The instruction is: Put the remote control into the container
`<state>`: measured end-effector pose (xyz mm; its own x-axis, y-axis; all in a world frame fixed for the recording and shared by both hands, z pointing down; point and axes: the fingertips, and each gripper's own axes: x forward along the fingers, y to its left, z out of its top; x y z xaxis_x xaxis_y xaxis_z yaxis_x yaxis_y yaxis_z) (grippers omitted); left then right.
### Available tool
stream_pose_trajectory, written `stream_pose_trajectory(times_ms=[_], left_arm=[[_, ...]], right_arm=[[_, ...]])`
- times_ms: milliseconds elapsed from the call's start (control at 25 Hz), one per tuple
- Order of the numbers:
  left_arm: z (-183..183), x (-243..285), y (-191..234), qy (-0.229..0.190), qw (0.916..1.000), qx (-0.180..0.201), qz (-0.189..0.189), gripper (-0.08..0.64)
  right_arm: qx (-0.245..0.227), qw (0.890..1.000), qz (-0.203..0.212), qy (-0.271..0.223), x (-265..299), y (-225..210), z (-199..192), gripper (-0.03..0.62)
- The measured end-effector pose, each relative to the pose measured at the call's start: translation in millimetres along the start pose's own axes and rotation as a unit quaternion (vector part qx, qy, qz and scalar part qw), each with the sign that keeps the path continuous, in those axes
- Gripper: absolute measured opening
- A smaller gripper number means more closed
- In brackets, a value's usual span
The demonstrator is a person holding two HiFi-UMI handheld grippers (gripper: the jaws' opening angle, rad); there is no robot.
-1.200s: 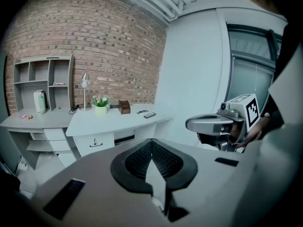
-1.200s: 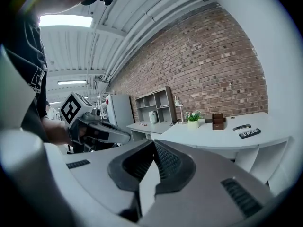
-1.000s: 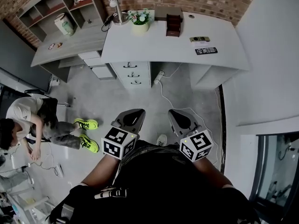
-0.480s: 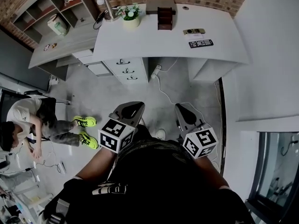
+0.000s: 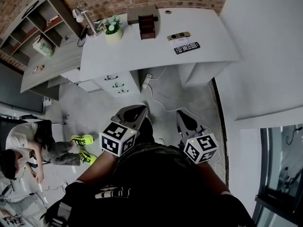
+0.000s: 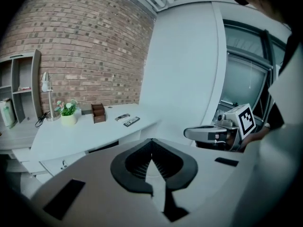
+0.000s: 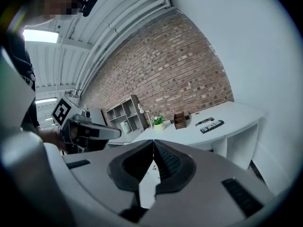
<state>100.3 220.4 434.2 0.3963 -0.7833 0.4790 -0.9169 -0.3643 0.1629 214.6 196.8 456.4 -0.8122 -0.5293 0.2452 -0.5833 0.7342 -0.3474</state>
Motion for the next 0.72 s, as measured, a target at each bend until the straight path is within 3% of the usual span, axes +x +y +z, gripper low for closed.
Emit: stream_pose_trajectory(times_ms=[240,720], left_arm=[[19,31,20,-0.004,0.9997,0.004,-0.022,0.005],[42,84,127,0.022,0.9994,0.023,-0.014,0.005]], right_arm=[[-0.006,1.000,-0.020,0.009,27,-24,11,0.008],[-0.032,0.996,-0.054,0.068,130,-77,30,0.008]])
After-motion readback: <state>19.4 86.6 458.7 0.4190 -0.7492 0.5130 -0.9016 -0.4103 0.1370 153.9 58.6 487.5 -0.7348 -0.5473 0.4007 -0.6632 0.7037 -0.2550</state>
